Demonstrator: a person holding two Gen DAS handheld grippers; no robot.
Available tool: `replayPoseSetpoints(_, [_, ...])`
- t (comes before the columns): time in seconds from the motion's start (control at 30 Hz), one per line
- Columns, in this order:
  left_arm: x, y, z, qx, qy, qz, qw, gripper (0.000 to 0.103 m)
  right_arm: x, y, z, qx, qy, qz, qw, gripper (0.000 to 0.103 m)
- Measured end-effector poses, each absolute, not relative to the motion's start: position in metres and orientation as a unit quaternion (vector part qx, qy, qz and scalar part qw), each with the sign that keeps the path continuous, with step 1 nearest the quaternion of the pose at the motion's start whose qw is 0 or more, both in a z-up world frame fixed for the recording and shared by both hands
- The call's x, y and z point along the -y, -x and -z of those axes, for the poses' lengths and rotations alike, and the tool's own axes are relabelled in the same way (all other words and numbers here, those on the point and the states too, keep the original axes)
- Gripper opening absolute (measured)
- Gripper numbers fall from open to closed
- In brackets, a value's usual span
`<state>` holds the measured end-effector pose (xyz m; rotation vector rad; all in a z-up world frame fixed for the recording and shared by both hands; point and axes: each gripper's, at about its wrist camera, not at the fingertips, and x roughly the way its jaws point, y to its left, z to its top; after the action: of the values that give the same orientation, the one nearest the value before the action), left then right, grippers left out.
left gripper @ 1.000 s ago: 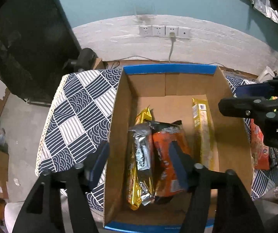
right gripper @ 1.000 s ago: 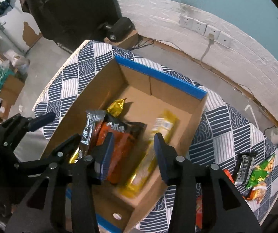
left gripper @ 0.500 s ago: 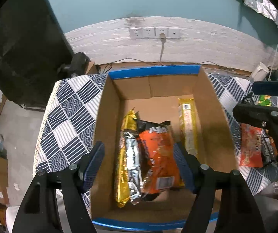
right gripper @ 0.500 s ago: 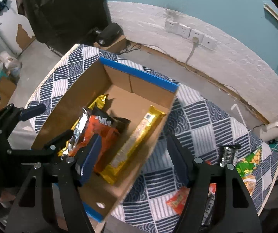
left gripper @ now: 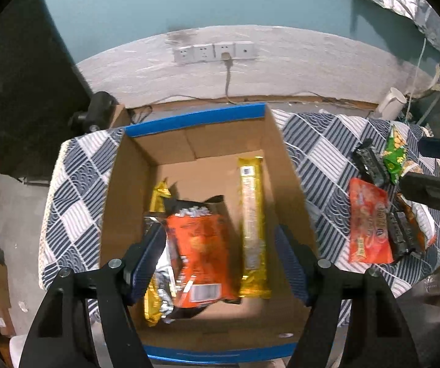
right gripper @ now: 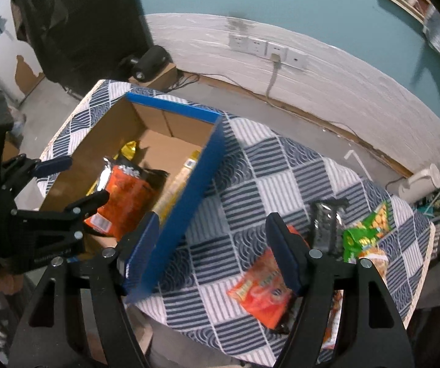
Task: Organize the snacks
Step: 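Move both tools back over the remaining snacks on the table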
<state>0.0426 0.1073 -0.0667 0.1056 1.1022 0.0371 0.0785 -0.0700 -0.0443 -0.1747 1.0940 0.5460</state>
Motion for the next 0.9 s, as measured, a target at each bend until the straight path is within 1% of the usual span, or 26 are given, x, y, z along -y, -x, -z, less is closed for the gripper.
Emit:
replayPoseSetpoints(0.03, [-0.102,-0.043,0.066,-0.524,-0.051,-0.011,0.85,0.074,0.076,-0.078,0.045,-0.513,0.079,-0.253,0.816,0.079])
replayPoseSetpoints(0.07, [-0.096,-0.043,0.067,-0.525,-0.053,-0.005,0.85,0.074,0.085,-0.077,0.045,-0.512,0.077,-0.249,0.818,0.08])
replayPoseSetpoints(0.2, [-0.069,-0.046,0.07,-0.527,-0.073,0.008,0.847,0.074,0.112,-0.076,0.046,-0.509,0.085,-0.23,0.825,0.08])
replayPoseSetpoints(0.4, [-0.035,-0.054,0.076,-0.541,-0.071,0.039,0.837,0.075,0.161,-0.078,0.061,-0.524,0.067,-0.198,0.826,0.08])
replayPoseSetpoints(0.47, [-0.024,-0.054,0.078,-0.542,-0.077,0.046,0.836,0.08,0.177,-0.078,0.067,-0.53,0.061,-0.185,0.825,0.08])
replayPoseSetpoints(0.5, [-0.016,-0.054,0.079,-0.541,-0.083,0.051,0.835,0.081,0.183,-0.078,0.069,-0.532,0.057,-0.181,0.825,0.08])
replayPoseSetpoints(0.7, [0.023,-0.056,0.088,-0.55,-0.102,0.082,0.825,0.081,0.232,-0.076,0.091,-0.549,0.037,-0.144,0.822,0.08])
replayPoseSetpoints(0.9, [0.051,-0.057,0.104,-0.563,-0.115,0.1,0.812,0.081,0.26,-0.075,0.117,-0.575,0.028,-0.117,0.809,0.08])
